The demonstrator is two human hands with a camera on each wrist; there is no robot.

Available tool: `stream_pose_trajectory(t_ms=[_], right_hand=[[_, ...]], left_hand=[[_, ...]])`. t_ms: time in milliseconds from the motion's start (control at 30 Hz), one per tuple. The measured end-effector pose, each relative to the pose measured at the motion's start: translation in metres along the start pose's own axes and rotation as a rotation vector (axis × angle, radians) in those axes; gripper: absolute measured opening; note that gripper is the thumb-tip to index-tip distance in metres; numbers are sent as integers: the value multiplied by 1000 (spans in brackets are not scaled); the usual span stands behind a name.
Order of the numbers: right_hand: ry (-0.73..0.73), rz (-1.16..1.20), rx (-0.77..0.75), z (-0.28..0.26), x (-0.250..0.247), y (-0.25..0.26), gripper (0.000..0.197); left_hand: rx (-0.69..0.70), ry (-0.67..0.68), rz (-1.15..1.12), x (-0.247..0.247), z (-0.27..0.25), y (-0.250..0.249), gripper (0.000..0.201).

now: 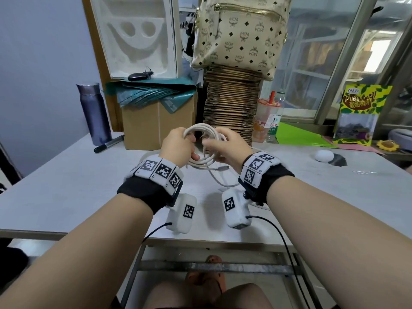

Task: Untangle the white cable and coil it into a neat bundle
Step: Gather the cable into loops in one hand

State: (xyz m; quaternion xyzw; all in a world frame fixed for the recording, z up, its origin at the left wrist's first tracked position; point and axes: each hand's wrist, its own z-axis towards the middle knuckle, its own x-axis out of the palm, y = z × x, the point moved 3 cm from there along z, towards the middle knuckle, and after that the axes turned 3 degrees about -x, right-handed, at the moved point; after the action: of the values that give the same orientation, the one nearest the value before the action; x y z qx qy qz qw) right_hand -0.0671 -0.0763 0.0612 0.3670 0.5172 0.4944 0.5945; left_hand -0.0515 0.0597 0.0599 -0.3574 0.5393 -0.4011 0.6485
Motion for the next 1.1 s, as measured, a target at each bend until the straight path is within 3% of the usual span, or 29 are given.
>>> stream_pose_trajectory(t_ms=[133, 367, 433, 533, 633, 733, 800, 867, 933, 1033, 1100], right_hand=[[-90, 312, 107, 1, -8, -5, 22], [-303, 123, 91, 9, -24, -16, 18], [-315, -17, 86, 8, -26, -17, 16], [-262, -481, 132, 8, -22, -15, 16], [-348, -800, 249, 6, -20, -14, 31], [-404, -992, 18, 2, -16, 1, 17], [-229, -1098, -119, 3, -8, 9, 36], [-21, -936, -132, 3, 2, 17, 42], [92, -487, -80, 2, 10, 19, 42], [196, 42, 122, 2, 21, 11, 74], [263, 144, 251, -2, 24, 7, 69]], left_hand=[[19, -44, -105, -3, 2, 4, 29], [-174, -150, -574, -10, 10, 13, 30], [-173, -187, -596, -12, 10, 14, 28], [-112, -249, -548, -12, 7, 14, 28], [-36, -258, -468, -11, 2, 9, 29], [51, -237, -339, -11, -2, 2, 30], [99, -238, -268, -13, -3, -2, 27], [126, -231, -241, -14, -4, -6, 28], [145, -212, -256, -14, -4, -9, 31], [183, -202, -287, -15, -7, -13, 29], [202, -215, -327, -16, -8, -14, 25]])
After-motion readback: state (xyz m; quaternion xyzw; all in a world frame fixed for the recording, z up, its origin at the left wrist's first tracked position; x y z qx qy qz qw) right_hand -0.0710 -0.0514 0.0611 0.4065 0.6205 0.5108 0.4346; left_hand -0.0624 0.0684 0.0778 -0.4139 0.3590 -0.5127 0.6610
